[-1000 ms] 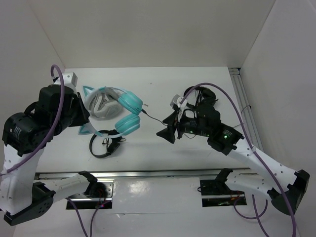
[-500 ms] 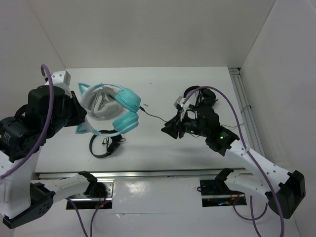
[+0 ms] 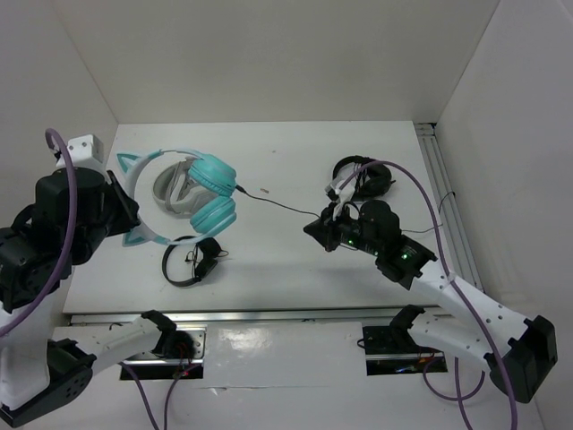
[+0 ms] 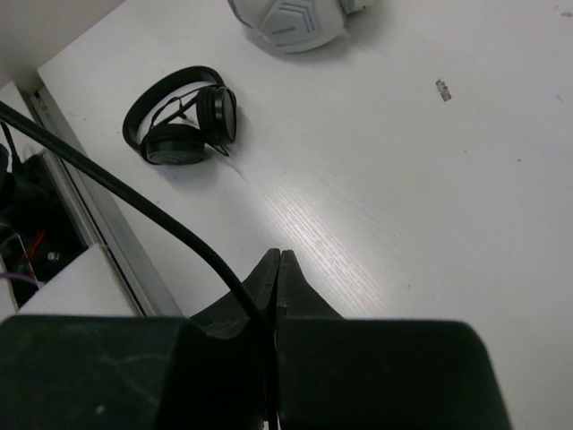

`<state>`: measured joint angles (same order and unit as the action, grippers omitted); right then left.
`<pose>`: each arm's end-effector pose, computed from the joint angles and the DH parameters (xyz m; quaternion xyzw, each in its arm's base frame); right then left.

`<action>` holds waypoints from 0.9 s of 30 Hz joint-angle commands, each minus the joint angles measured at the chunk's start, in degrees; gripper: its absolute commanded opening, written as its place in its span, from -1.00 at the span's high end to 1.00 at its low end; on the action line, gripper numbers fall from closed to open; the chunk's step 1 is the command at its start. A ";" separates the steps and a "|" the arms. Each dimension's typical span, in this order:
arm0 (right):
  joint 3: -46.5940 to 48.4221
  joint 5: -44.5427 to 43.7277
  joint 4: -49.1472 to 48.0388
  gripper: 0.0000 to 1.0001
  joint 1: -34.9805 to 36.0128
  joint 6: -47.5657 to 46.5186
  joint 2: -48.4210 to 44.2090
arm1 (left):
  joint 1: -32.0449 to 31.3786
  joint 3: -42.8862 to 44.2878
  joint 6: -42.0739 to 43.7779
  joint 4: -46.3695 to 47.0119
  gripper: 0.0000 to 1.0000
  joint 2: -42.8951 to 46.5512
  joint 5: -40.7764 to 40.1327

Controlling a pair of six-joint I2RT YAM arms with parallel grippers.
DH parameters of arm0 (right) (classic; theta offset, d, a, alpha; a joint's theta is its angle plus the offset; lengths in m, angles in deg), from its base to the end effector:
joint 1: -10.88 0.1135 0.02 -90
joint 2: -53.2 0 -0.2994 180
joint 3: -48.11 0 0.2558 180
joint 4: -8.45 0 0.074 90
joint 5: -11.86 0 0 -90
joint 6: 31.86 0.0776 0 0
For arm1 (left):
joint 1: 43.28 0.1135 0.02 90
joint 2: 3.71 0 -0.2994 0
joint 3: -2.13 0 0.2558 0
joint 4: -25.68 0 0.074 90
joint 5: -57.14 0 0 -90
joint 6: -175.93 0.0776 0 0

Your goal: Wrap the headphones

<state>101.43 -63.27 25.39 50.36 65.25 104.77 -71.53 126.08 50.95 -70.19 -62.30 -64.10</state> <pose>0.1675 0.1638 0.3168 -0.2950 0.7346 0.3326 0.5126 0.0997 -0.0079 0.5303 -0.1824 0.8269 -0.0514 0.5295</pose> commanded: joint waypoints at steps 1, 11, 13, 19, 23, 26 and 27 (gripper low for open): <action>0.33 -5.38 -0.22 1.00 -0.20 2.11 -2.44 | 0.39 -0.61 -3.25 3.99 1.00 0.84 -1.71; 15.61 -10.12 17.25 1.00 -0.20 1.06 -3.06 | -0.40 -17.64 0.34 12.13 1.00 0.22 -7.60; 20.34 -10.13 19.99 1.00 -0.20 0.19 -2.45 | -0.40 -23.18 2.02 15.23 1.00 0.23 -7.60; 29.85 -7.67 27.64 1.00 1.46 -4.65 0.89 | -3.03 -30.92 10.53 27.42 1.00 -3.37 2.83; 32.24 -7.67 29.85 1.00 6.65 -5.97 4.59 | -8.91 -32.60 15.46 32.55 1.00 -7.59 11.29; 30.40 -8.28 29.85 1.00 10.52 -6.76 5.82 | -17.08 -33.13 18.80 34.92 1.00 -10.58 10.16; 29.87 -8.80 29.85 1.00 11.22 -7.28 6.34 | -19.19 -33.74 19.33 34.93 1.00 -11.19 8.50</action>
<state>132.00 -71.53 52.64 59.43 60.11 110.11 -85.76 92.27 66.03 -42.51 -73.03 -57.50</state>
